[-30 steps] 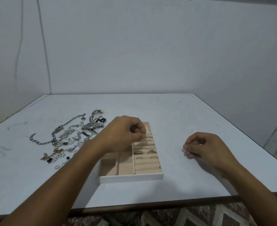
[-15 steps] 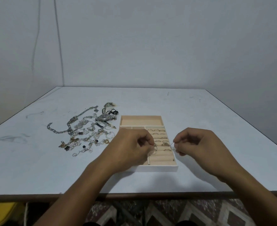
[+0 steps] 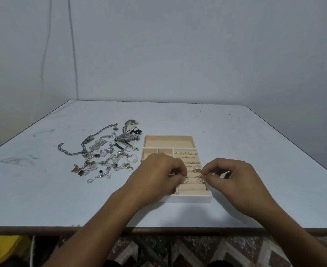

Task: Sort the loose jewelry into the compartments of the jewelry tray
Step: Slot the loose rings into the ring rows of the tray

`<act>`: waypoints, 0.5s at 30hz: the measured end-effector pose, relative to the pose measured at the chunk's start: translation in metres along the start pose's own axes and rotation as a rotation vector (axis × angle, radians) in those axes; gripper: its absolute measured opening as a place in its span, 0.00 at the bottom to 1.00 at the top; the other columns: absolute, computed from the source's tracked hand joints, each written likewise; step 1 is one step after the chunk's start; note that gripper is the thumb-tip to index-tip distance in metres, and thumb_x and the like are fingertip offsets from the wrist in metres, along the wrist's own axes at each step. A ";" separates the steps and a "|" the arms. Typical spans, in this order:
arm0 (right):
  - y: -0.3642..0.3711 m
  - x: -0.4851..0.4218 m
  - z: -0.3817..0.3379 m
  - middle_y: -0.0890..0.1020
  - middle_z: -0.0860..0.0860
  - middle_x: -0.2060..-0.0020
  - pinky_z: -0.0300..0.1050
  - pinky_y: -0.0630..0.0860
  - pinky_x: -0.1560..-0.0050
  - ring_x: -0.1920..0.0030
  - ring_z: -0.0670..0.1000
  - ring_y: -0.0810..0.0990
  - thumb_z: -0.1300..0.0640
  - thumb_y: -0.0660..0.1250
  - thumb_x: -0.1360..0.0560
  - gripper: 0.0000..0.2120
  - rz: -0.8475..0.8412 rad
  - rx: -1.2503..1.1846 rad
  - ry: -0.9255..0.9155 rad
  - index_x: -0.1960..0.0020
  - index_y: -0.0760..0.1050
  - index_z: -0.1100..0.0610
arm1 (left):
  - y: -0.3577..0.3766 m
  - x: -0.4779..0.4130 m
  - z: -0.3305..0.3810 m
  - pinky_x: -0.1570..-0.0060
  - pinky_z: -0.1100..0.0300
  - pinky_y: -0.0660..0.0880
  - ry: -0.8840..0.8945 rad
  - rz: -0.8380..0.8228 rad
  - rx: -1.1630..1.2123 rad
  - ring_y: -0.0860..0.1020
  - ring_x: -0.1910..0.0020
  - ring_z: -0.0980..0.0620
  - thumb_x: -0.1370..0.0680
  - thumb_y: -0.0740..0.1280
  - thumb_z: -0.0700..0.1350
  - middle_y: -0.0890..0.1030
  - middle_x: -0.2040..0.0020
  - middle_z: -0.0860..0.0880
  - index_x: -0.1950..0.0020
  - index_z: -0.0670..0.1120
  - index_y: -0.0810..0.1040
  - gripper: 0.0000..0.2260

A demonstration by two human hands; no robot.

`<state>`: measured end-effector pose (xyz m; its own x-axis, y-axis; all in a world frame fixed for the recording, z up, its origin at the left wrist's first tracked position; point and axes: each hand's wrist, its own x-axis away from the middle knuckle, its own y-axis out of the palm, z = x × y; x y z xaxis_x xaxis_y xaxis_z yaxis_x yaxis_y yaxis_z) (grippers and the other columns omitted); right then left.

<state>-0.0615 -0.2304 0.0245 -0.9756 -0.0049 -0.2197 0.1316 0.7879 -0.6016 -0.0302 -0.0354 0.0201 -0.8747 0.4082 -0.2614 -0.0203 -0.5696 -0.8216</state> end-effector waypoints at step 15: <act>0.006 0.000 0.006 0.82 0.46 0.61 0.25 0.69 0.69 0.68 0.33 0.75 0.60 0.71 0.27 0.10 -0.011 0.030 -0.012 0.63 0.82 0.46 | 0.009 0.014 0.000 0.46 0.52 0.64 0.155 0.036 -0.252 0.72 0.47 0.54 0.21 0.60 0.53 0.77 0.51 0.56 0.46 0.56 0.82 0.12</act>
<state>-0.0593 -0.2290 0.0162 -0.9748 -0.0205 -0.2221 0.1266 0.7689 -0.6267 -0.0425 -0.0350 0.0087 -0.7880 0.5059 -0.3509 0.1471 -0.3988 -0.9052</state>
